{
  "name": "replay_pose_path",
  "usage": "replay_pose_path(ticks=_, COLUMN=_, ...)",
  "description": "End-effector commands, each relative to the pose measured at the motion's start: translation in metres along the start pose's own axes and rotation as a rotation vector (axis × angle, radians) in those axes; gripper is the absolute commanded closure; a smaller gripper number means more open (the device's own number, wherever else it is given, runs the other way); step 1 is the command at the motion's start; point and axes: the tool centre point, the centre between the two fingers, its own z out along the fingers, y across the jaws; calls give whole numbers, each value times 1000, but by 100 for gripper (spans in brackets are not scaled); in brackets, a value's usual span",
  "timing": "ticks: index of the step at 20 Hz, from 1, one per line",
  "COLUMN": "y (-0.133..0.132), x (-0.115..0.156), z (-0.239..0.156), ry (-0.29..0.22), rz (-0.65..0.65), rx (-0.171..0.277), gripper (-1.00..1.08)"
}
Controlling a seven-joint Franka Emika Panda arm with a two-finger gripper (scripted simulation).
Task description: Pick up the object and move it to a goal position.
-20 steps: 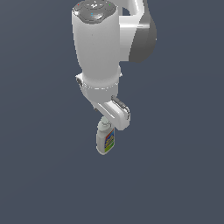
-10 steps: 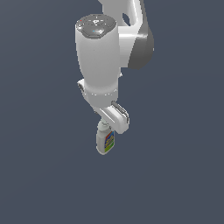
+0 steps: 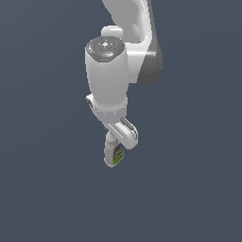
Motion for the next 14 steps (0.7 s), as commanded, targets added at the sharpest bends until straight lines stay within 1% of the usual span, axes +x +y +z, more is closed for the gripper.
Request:
replay_pose_path(ticks=1, y=0, x=0, z=1, ry=0, rz=0, rx=0, gripper=108)
replay_pose_path(ticks=14, y=2, x=0, z=-4, ry=1, rz=1, rx=1, gripper=108)
